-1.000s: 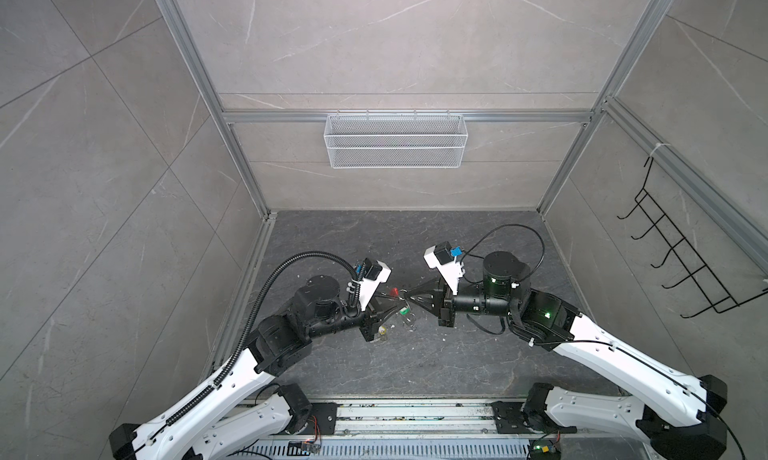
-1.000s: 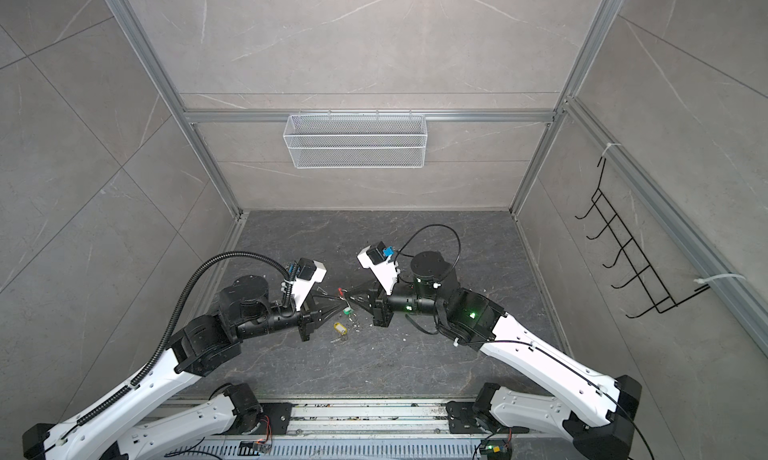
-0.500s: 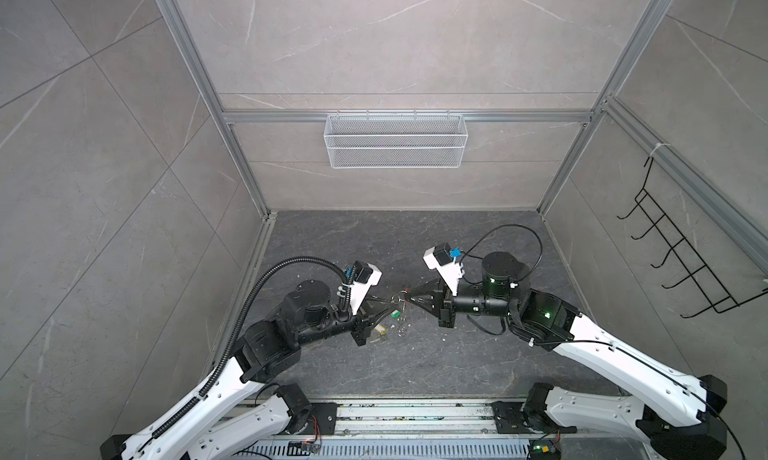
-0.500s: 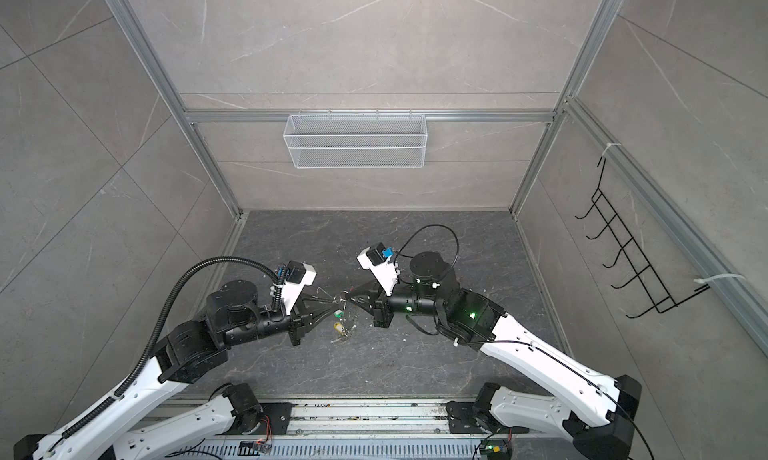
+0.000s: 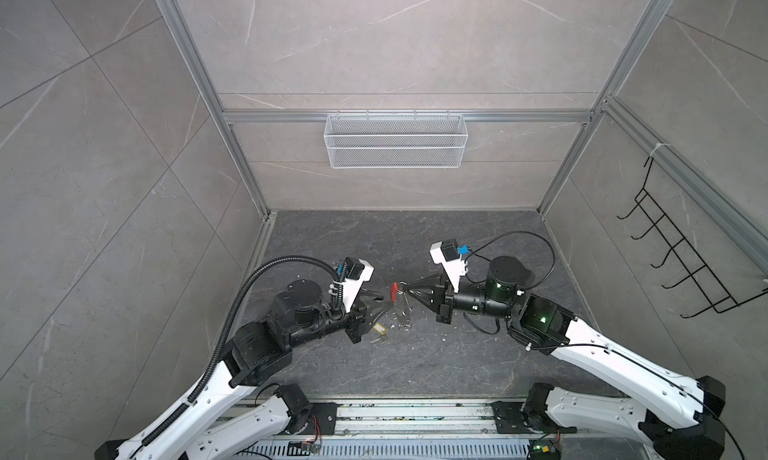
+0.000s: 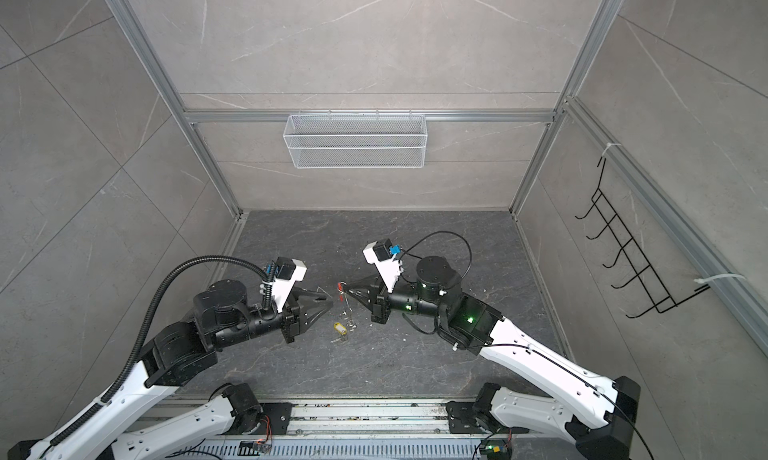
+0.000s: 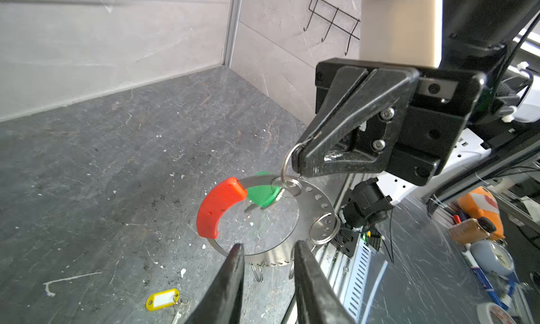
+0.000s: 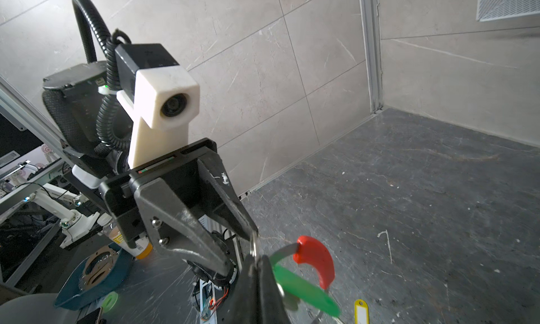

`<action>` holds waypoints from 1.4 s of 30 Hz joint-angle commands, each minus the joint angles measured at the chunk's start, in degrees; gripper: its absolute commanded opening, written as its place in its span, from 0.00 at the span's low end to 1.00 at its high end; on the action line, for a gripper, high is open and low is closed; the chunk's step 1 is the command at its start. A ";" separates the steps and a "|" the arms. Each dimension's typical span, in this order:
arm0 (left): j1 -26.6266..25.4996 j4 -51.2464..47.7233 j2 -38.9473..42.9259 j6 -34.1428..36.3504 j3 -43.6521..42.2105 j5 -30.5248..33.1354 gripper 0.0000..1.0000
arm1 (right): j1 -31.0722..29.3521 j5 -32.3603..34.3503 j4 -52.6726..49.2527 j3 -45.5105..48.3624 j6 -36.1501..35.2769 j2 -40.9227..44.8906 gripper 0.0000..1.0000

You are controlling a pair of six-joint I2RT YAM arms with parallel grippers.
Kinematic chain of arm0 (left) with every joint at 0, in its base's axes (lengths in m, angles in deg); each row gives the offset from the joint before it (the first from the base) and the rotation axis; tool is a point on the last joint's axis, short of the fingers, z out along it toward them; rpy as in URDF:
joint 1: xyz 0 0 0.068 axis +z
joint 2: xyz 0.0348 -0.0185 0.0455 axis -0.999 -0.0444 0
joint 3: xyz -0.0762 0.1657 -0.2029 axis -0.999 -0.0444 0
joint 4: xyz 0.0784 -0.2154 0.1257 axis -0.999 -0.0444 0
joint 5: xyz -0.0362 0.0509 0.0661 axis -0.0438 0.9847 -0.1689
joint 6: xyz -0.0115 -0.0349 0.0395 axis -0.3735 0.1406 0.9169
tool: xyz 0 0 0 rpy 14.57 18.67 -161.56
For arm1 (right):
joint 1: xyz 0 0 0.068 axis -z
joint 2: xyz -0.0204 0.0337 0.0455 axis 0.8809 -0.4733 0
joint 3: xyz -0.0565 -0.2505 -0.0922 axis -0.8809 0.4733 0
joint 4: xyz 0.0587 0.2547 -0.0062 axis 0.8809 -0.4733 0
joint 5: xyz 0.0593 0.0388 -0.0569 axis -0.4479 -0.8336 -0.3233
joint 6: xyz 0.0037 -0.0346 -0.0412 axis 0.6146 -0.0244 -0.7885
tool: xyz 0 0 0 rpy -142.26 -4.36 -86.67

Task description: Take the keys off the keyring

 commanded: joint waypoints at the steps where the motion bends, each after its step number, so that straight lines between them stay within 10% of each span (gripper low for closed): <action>1: 0.10 5.42 2.81 0.52 0.75 2.68 0.31 | 0.14 0.39 5.46 0.38 2.04 1.27 0.00; 18: 5.48 17.28 -2.94 -4.76 -0.98 -11.98 0.37 | 0.15 -3.05 8.79 2.44 4.16 1.53 0.00; 42: 9.08 20.72 -6.40 -11.25 -1.28 -23.88 0.09 | 0.11 0.54 9.22 3.95 3.80 2.74 0.00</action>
